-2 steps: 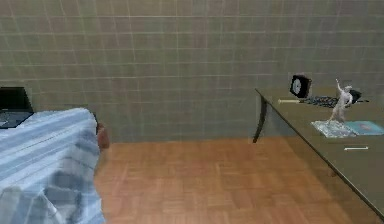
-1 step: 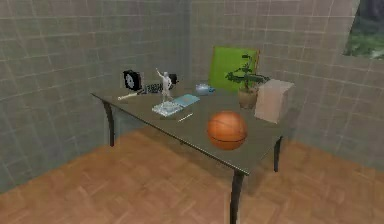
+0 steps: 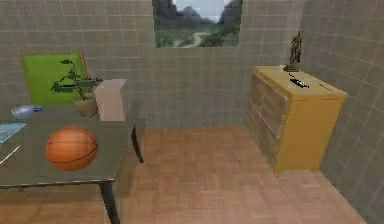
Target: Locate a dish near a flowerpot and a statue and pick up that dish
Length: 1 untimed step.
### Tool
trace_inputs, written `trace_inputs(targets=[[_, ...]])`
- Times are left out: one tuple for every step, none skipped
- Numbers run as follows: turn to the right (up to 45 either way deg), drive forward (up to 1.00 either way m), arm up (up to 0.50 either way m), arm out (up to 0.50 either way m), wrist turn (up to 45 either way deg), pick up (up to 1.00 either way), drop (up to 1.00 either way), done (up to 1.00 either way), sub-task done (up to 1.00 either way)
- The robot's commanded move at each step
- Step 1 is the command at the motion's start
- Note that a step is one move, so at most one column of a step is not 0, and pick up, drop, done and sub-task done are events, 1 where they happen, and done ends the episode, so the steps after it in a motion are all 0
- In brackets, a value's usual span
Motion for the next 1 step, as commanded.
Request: trace_inputs(targets=[[39.0, 0.0, 0.0, 0.0, 0.0, 0.0, 0.0, 0.0, 0.0]])
